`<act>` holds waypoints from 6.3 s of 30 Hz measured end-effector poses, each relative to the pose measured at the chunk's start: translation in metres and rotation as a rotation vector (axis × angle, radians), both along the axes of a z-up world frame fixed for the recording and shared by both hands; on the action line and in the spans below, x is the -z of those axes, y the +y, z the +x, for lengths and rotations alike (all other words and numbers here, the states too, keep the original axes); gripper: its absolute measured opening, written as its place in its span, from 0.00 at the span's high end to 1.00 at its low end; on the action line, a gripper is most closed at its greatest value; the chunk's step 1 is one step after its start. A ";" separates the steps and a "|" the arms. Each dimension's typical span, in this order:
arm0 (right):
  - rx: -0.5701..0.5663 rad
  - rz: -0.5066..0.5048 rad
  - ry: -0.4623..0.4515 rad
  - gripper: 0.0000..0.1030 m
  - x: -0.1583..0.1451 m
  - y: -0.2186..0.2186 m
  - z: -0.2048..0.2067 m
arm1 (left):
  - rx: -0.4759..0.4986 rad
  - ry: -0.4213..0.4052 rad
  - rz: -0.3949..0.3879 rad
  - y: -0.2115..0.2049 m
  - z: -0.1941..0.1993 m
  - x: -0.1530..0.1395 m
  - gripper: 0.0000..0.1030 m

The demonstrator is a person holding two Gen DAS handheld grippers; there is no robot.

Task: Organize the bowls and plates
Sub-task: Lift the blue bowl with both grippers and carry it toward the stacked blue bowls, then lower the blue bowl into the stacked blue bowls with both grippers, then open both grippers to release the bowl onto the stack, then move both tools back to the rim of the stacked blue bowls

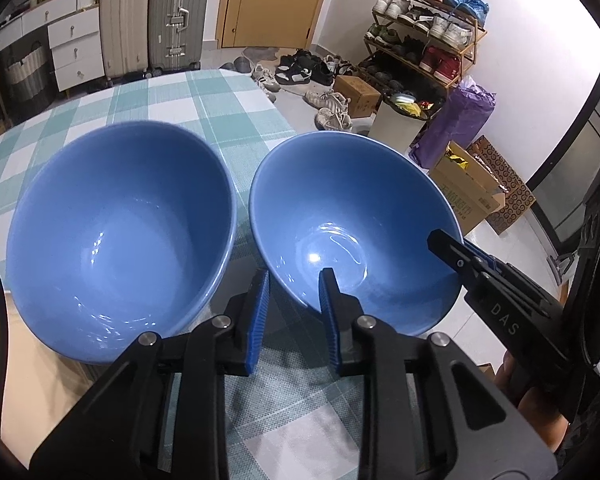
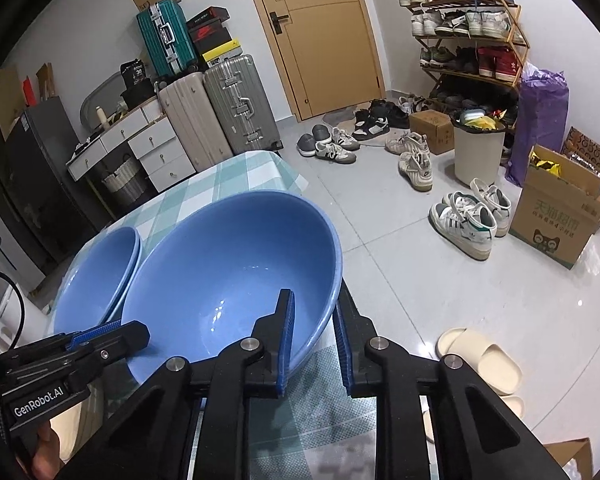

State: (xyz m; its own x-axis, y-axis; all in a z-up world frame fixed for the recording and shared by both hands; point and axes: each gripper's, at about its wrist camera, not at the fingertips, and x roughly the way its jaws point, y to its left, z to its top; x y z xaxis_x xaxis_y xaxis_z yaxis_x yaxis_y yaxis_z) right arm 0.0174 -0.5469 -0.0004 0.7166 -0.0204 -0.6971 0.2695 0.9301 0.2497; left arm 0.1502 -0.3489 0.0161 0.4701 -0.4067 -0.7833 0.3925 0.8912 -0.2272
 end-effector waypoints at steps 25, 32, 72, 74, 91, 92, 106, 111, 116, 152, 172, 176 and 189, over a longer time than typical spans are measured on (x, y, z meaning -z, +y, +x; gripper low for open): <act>0.035 -0.085 -0.104 0.80 -0.050 0.012 -0.035 | 0.051 -0.087 -0.052 0.015 -0.036 -0.062 0.79; 0.052 -0.108 -0.103 0.80 -0.059 0.023 -0.046 | 0.073 -0.086 -0.078 0.026 -0.044 -0.073 0.79; -0.162 -0.198 -0.056 0.77 -0.096 0.189 0.016 | -0.099 -0.115 -0.117 0.208 -0.039 -0.121 0.79; -0.171 -0.197 -0.039 0.77 -0.089 0.194 0.022 | -0.107 -0.103 -0.112 0.209 -0.035 -0.114 0.79; -0.204 -0.194 0.022 0.77 -0.066 0.194 0.050 | -0.141 -0.051 -0.068 0.207 -0.004 -0.073 0.79; -0.203 -0.195 0.026 0.77 -0.065 0.194 0.051 | -0.142 -0.050 -0.064 0.206 -0.003 -0.072 0.79; -0.216 -0.241 0.072 0.76 -0.046 0.199 0.065 | -0.152 -0.051 0.021 0.198 0.019 -0.044 0.78; -0.222 -0.273 0.081 0.76 -0.041 0.203 0.068 | -0.151 -0.060 0.063 0.192 0.026 -0.035 0.78; -0.226 -0.307 0.089 0.75 -0.037 0.207 0.071 | -0.146 -0.052 0.093 0.187 0.031 -0.026 0.78; -0.247 -0.343 0.089 0.53 -0.032 0.206 0.068 | -0.136 -0.045 0.083 0.191 0.036 -0.023 0.63; -0.164 -0.185 0.014 0.01 -0.047 0.164 0.065 | -0.150 -0.055 0.014 0.220 0.044 -0.045 0.01; -0.155 -0.139 0.013 0.01 -0.043 0.153 0.069 | -0.162 -0.033 -0.002 0.222 0.053 -0.039 0.01; -0.194 -0.032 0.042 0.01 -0.014 0.149 0.089 | -0.206 0.035 -0.006 0.223 0.082 -0.006 0.01</act>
State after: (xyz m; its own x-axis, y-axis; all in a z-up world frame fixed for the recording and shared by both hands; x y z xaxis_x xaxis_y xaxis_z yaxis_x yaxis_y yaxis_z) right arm 0.1067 -0.3983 0.0136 0.6797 0.0926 -0.7276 0.0934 0.9730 0.2111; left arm 0.2326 -0.1255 0.0223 0.5165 -0.3093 -0.7985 0.1941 0.9505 -0.2427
